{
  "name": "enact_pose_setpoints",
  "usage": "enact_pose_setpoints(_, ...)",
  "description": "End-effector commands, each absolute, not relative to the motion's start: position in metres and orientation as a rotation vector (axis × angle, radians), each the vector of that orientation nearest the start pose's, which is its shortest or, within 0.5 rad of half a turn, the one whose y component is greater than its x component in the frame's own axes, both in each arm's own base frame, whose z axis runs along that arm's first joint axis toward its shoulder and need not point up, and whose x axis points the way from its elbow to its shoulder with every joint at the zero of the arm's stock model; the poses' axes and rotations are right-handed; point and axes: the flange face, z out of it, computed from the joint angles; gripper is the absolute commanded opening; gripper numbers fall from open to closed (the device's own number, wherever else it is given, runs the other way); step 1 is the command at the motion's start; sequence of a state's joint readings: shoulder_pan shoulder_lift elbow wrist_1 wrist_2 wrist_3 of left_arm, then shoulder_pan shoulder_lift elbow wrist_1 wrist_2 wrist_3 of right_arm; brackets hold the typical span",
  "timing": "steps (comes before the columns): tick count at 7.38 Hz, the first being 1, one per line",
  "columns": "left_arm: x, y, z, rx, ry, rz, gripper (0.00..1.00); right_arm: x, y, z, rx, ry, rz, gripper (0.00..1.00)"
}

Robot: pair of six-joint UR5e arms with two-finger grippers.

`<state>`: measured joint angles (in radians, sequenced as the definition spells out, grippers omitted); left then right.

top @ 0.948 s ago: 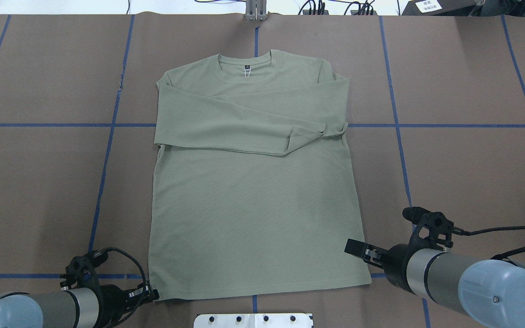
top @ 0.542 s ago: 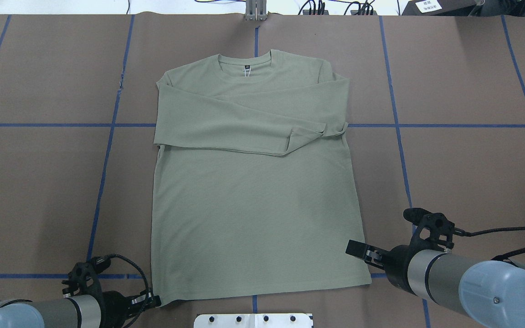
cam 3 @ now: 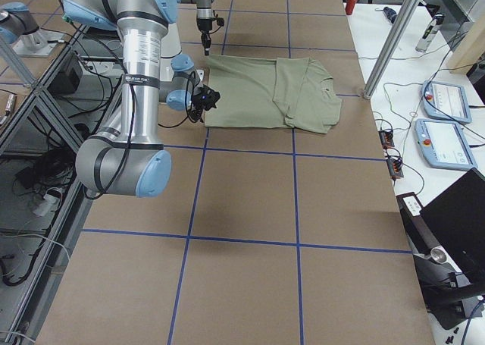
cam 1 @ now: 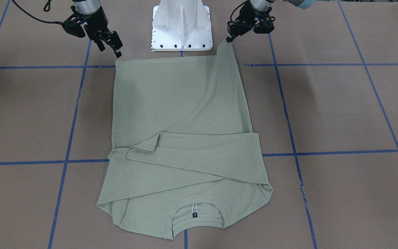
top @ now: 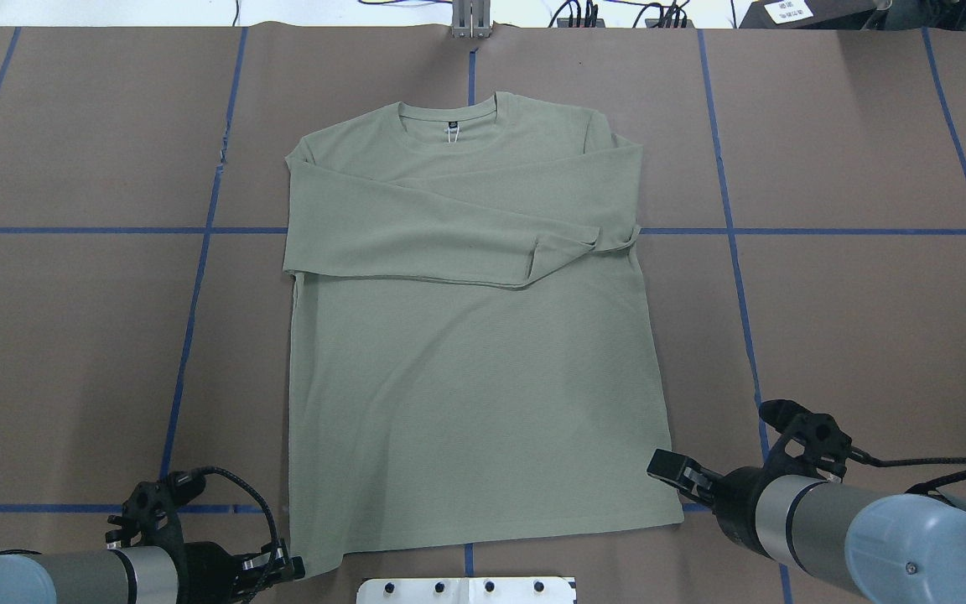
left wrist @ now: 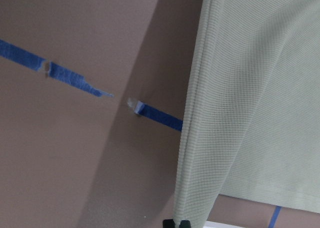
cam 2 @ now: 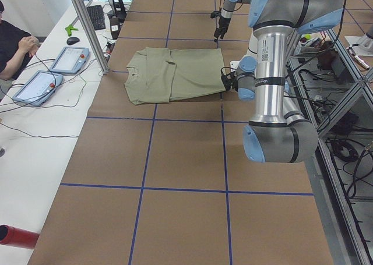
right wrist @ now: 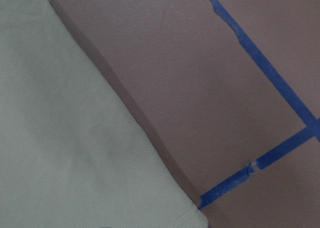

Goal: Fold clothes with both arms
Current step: 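Grasp the two hem corners with the left and right grippers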

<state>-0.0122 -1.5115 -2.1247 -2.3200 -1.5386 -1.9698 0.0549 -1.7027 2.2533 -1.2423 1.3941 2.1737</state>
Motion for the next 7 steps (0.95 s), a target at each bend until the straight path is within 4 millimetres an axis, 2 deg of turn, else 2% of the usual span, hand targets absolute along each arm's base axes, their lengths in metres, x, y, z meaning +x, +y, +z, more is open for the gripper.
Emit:
enact_pose_setpoints(1, 0.445, -0.141, 0.336, -0.219, 1.237, -0.372, 0.0, -0.426, -0.143, 0.375, -0.041, -0.875, 0.667, 1.0)
enact_pose_setpoints(2, 0.446, -0.141, 0.338, -0.218, 1.234, -0.373, 0.0, -0.448, -0.142, 0.363, -0.024, -0.91, 0.674, 1.0)
enact_pose_setpoints(3, 0.445, -0.141, 0.339, -0.218, 1.234, -0.373, 0.0, -0.461, -0.142, 0.366, -0.022, -0.905, 0.674, 0.96)
enact_pose_setpoints(7, 0.446, -0.141, 0.338, -0.22, 1.237, -0.374, 0.0, -0.459, -0.156, 0.378, 0.021, -0.878, 0.657, 0.91)
